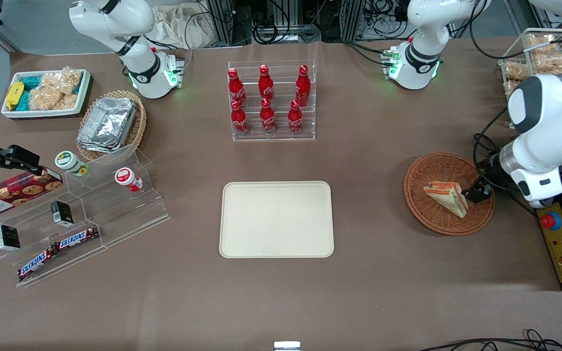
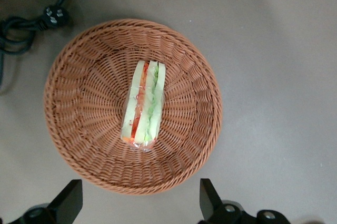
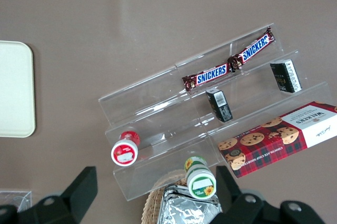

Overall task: Place sandwich from basket to tray
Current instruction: 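Lower the open left gripper over the sandwich in the wicker basket, then close the left gripper on the wrapped sandwich and lift it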

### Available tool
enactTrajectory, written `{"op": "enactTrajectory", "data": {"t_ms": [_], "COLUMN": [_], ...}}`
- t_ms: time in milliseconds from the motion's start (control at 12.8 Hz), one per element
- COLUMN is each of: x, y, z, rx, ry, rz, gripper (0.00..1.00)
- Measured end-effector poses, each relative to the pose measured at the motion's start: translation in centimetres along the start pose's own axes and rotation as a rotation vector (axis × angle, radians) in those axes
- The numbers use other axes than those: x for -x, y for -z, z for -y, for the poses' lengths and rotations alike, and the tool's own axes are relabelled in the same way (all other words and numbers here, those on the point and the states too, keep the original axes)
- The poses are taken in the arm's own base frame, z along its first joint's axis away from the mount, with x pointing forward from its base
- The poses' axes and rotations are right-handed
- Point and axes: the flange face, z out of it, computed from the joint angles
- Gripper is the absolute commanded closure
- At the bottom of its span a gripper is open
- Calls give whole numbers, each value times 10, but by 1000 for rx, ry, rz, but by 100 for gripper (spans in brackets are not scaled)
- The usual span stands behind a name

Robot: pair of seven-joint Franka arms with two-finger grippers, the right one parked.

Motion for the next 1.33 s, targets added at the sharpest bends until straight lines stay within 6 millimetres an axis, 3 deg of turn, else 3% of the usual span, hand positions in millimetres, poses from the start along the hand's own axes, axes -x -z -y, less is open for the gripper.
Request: {"op": "enactTrajectory", "data": {"t_ms": [235,627,863,1333], "x": [-2,-3,1,-6], "y": [-36,-69,-97,-110], "z": [-3,-4,7,16], "rx": [-2,-13,13,22], "ry": [36,36,41,59], "rz": [20,39,28,22], "gripper": [0,0,0,0]}}
